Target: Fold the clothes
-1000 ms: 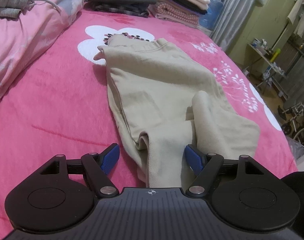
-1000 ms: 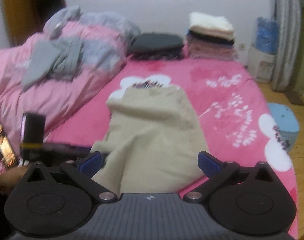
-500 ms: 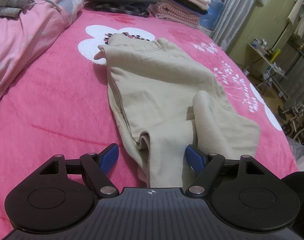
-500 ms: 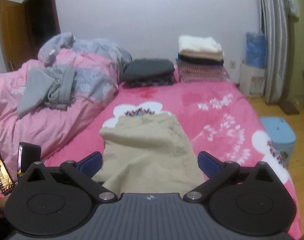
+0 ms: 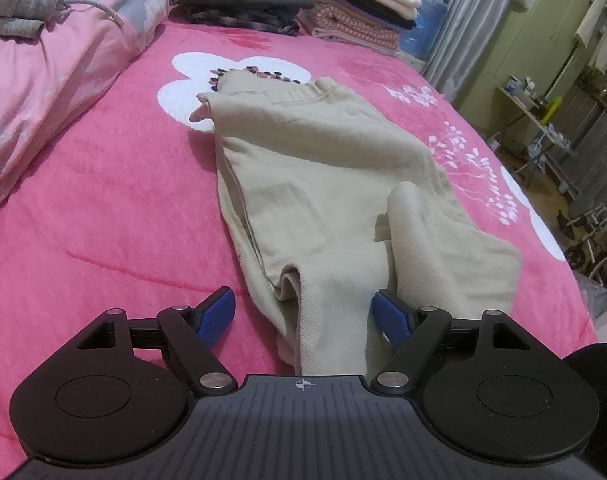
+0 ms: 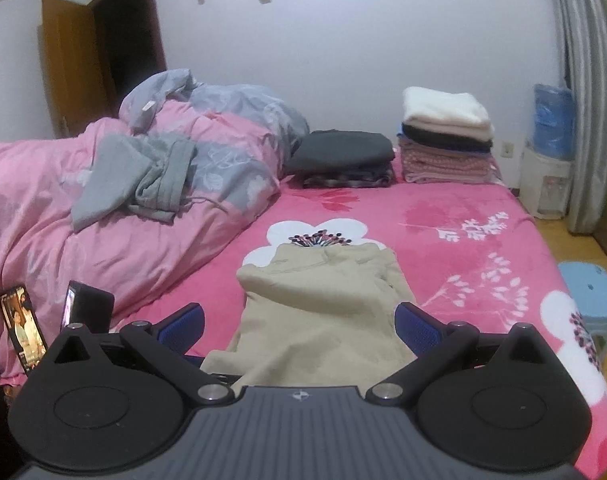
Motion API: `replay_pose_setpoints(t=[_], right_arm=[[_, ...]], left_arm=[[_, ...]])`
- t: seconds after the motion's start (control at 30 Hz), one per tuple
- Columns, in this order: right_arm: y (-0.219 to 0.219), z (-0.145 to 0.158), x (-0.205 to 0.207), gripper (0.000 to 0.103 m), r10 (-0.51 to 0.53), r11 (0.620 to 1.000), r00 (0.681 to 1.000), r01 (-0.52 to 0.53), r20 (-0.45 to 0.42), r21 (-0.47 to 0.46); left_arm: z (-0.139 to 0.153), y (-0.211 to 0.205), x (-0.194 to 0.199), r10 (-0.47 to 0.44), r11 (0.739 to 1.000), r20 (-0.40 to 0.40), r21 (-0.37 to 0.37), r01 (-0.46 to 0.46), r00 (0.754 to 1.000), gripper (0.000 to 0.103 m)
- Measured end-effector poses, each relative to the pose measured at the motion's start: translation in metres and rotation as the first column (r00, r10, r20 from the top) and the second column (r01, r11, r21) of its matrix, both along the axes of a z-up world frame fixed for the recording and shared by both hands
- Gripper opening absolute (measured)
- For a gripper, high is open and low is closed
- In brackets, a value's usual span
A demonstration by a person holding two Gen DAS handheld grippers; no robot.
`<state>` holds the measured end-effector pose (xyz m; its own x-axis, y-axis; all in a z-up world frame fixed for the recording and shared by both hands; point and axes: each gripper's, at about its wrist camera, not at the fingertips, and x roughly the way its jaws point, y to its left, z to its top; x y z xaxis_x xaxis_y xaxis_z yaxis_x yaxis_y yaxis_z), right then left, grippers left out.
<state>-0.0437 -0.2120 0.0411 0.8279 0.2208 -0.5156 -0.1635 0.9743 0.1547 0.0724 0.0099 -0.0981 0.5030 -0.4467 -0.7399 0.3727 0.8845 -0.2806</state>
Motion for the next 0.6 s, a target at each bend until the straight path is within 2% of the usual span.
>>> replay_pose_setpoints(t=[0.13, 0.33, 0.4, 0.53, 0.6], right_arm=[[-0.001, -0.005, 0.021, 0.103, 0.021, 1.000, 1.000, -0.021, -0.020, -0.010], [-0.015, -0.024, 0.073, 0.103, 0.041, 0.999, 0.998, -0.041, -0.049, -0.016], [-0.020, -0.033, 0.094, 0.099, 0.048, 0.999, 0.996, -0.049, -0.078, -0.005], [-0.024, -0.055, 0.138, 0.082, 0.098, 0.995, 0.984, -0.095, -0.150, 0.024], [-0.026, -0.069, 0.162, 0.077, 0.116, 0.993, 0.975, -0.112, -0.190, 0.029]], left_arm=[[0.006, 0.004, 0.000, 0.019, 1.000, 0.028, -0.020, -0.019, 0.999, 0.077], [0.010, 0.002, 0.011, 0.050, 0.998, 0.066, -0.044, -0.047, 0.997, 0.077], [0.010, 0.002, 0.016, 0.063, 0.997, 0.074, -0.052, -0.059, 0.995, 0.077], [0.007, -0.001, 0.026, 0.080, 0.996, 0.092, -0.053, -0.075, 0.993, 0.076], [0.005, -0.002, 0.030, 0.076, 0.996, 0.096, -0.052, -0.071, 0.993, 0.074]])
